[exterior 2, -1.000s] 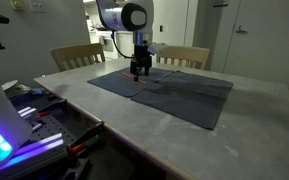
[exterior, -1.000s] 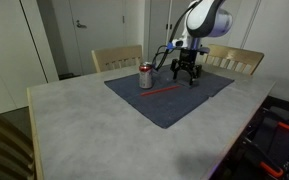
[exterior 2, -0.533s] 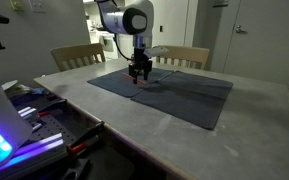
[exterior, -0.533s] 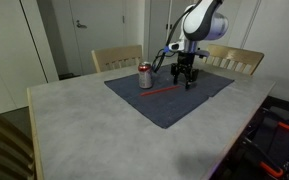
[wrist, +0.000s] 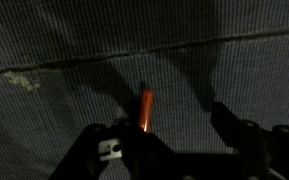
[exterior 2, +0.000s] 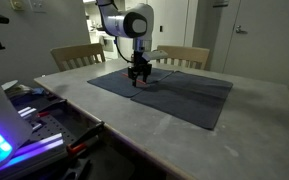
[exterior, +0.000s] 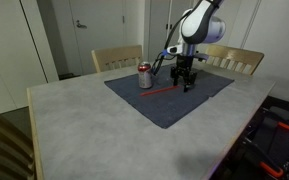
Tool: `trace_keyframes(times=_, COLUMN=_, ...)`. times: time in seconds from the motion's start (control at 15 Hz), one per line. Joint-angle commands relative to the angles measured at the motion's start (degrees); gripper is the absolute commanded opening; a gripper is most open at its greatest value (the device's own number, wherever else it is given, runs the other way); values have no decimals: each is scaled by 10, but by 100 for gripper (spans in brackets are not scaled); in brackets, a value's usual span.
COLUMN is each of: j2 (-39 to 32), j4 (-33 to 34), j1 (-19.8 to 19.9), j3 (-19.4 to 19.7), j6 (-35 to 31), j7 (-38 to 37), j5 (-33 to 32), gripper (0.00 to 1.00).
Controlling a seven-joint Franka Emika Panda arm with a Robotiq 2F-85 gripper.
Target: Put the straw in the soda can
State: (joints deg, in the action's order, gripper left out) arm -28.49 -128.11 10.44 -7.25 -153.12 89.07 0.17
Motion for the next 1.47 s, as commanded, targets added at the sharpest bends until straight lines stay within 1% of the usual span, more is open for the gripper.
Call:
trace_keyframes(times=0.0, j2=-11, j4=13, j1=3, j3=-4, j6=6, j7=-9, j5=3, gripper=66)
trace_keyframes(times=0.13, j2=-11, j4=14, j1=3, j3=-4, j6=5, j7=-11, j5=1, gripper=48)
trace_keyframes(times=0.2, j2=-12, j4=17, j1=3, j3=-3, j6=5, j7=-11, j5=1, gripper=36)
trace_keyframes(times=0.47, j2=-12, j4=19, j1=2, j3=-2, j6=4, j7=-14, j5=-1, gripper=8)
trace_keyframes(times=0.53, j2=-12, j4=19, j1=2, j3=-2, j6=3, j7=-14, j5=-1, gripper=2)
trace_keyframes(times=0.67, j2=-12, j4=19, j1=1, j3=-2, j6=3, j7=-15, j5=-1, gripper=0)
trace_keyframes(times=0.8, j2=-11, j4=18, j1=1, j3=-1, j6=4, j7=-16, j5=-2, gripper=2)
trace_keyframes(times=1.0, j2=1, j4=11, j1=-5, j3=5, j6=17, j7=-25, j5=-9, gripper=2)
trace_keyframes(times=1.4, j2=39, j4=-6, j1=-30, j3=32, j6=62, j7=-82, j5=-59, gripper=2)
